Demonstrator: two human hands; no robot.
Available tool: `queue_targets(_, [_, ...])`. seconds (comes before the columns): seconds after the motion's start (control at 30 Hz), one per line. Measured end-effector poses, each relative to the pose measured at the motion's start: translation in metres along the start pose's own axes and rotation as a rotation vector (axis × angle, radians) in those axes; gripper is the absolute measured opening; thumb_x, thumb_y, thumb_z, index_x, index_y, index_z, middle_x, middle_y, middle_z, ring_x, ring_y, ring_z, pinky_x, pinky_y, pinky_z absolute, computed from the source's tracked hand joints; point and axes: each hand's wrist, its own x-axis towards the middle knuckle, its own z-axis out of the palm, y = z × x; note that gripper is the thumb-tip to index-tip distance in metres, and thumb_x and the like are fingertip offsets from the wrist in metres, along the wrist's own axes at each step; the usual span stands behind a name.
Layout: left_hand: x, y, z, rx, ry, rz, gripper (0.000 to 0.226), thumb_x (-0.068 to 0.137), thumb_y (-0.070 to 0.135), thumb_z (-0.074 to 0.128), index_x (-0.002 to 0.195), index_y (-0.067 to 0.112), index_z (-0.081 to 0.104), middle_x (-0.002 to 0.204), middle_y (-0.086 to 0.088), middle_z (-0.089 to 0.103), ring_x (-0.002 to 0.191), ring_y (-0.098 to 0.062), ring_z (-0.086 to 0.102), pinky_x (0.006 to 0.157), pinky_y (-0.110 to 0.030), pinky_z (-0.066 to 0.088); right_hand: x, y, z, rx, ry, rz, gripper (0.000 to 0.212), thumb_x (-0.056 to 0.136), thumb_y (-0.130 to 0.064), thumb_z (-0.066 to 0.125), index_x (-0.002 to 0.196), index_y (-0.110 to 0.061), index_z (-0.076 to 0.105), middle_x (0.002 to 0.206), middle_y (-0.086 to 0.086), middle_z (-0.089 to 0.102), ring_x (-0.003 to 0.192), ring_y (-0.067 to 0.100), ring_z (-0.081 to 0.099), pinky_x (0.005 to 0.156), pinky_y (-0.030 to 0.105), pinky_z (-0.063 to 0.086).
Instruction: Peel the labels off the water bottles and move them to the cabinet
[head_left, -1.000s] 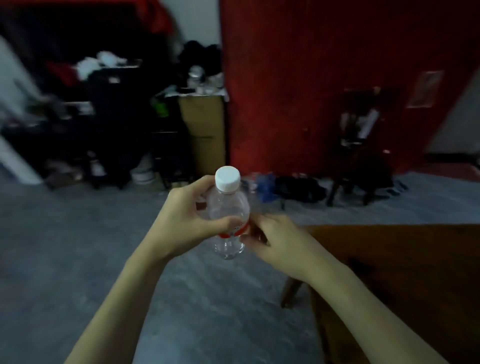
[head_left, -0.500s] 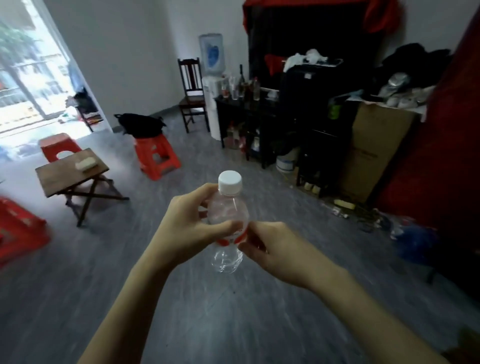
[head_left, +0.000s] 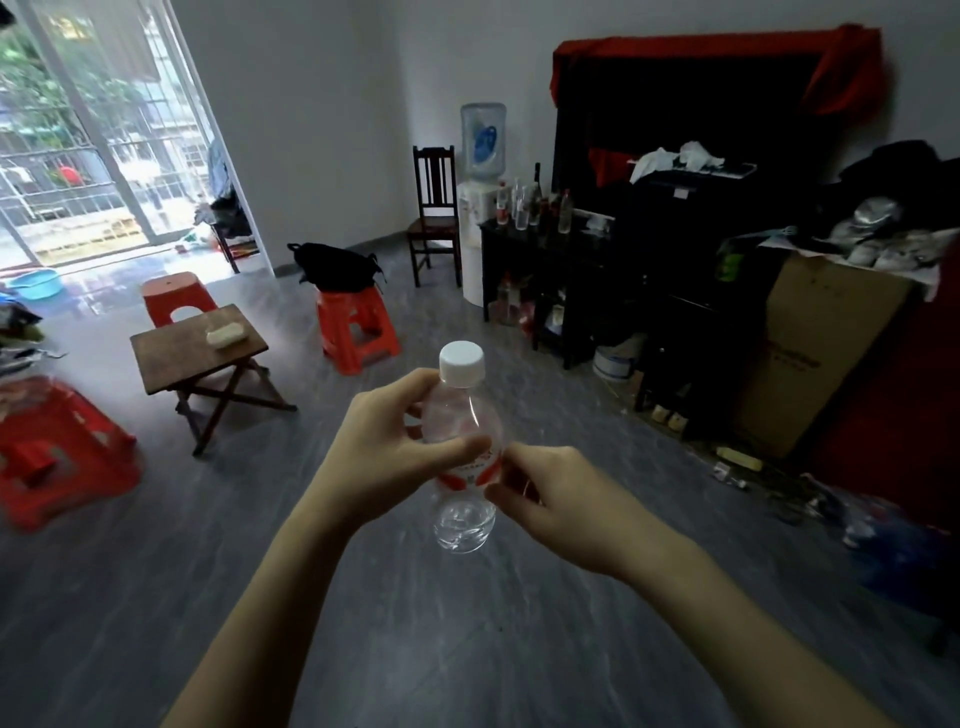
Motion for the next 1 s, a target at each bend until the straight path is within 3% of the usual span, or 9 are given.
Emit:
queue_targets(0.17, [0.026, -0.022, -0.017, 0.02, 0.015, 0.01, 0.041, 0.067, 0.039, 0.087, 0.102, 0.029, 0.07, 0.09, 0.016, 0.075, 0.084, 0.002, 0.071, 0.07, -0.012, 0.053, 0.038, -0.01, 0.008, -0.037, -0.029, 0.003, 0.021, 0.097, -0.042, 0.054, 0.106, -0.022, 0.057, 0.097, -0.005, 0.064, 0.088, 0.018, 0.063, 0.078, 0.046, 0.054])
queue_targets(0.3, [0.049, -0.039, -0.024, -0.004, 0.027, 0.029, 0.049, 0.063, 0.051, 0.079, 0.106, 0.03, 0.069, 0.091, 0.018, 0.074, 0.085, 0.005, 0.07, 0.07, -0.009, 0.053, 0.072, -0.004, 0.008, -0.109, -0.038, -0.004, 0.021, 0.097, -0.043, 0.054, 0.108, -0.025, 0.056, 0.099, -0.007, 0.064, 0.091, 0.019, 0.063, 0.077, 0.043, 0.054])
queue_targets(0.4, [0.073, -0.059, -0.026, -0.012, 0.041, 0.018, 0.05, 0.064, 0.049, 0.081, 0.107, 0.025, 0.07, 0.093, 0.014, 0.075, 0.086, 0.003, 0.071, 0.071, -0.011, 0.054, 0.105, 0.009, 0.005, -0.154, -0.046, -0.022, 0.023, 0.096, -0.048, 0.053, 0.105, -0.027, 0.055, 0.097, -0.01, 0.064, 0.091, 0.018, 0.064, 0.073, 0.036, 0.052])
queue_targets(0.57, [0.131, -0.093, -0.017, -0.011, 0.06, -0.02, 0.048, 0.071, 0.026, 0.09, 0.114, 0.017, 0.072, 0.096, 0.01, 0.076, 0.087, 0.004, 0.07, 0.07, -0.009, 0.053, 0.171, 0.046, -0.005, -0.168, -0.067, -0.051, 0.023, 0.094, -0.052, 0.053, 0.104, -0.031, 0.055, 0.087, -0.016, 0.059, 0.086, 0.015, 0.064, 0.068, 0.034, 0.049])
queue_targets(0.7, [0.197, -0.116, -0.003, -0.01, 0.059, -0.045, 0.046, 0.072, 0.029, 0.09, 0.113, 0.019, 0.071, 0.097, 0.008, 0.076, 0.087, 0.001, 0.072, 0.07, -0.013, 0.056, 0.229, 0.088, -0.017, -0.077, -0.062, -0.034, 0.022, 0.093, -0.05, 0.055, 0.101, -0.03, 0.057, 0.085, -0.014, 0.064, 0.079, 0.01, 0.064, 0.071, 0.042, 0.055])
queue_targets(0.83, [0.276, -0.134, 0.014, -0.025, 0.031, -0.059, 0.043, 0.072, 0.023, 0.088, 0.111, 0.018, 0.071, 0.094, 0.005, 0.074, 0.082, 0.002, 0.072, 0.058, -0.011, 0.054, 0.292, 0.131, -0.039, -0.026, -0.065, -0.021, 0.016, 0.093, -0.048, 0.054, 0.102, -0.035, 0.056, 0.082, -0.014, 0.063, 0.076, 0.005, 0.062, 0.071, 0.041, 0.055])
queue_targets(1.0, [0.357, -0.158, 0.022, 0.007, 0.063, -0.054, 0.046, 0.072, 0.023, 0.09, 0.113, 0.014, 0.071, 0.095, 0.007, 0.075, 0.082, 0.002, 0.072, 0.061, -0.008, 0.053, 0.368, 0.169, -0.066, -0.015, -0.056, -0.026, 0.024, 0.09, -0.05, 0.052, 0.103, -0.03, 0.056, 0.084, -0.009, 0.065, 0.076, 0.009, 0.063, 0.071, 0.045, 0.055])
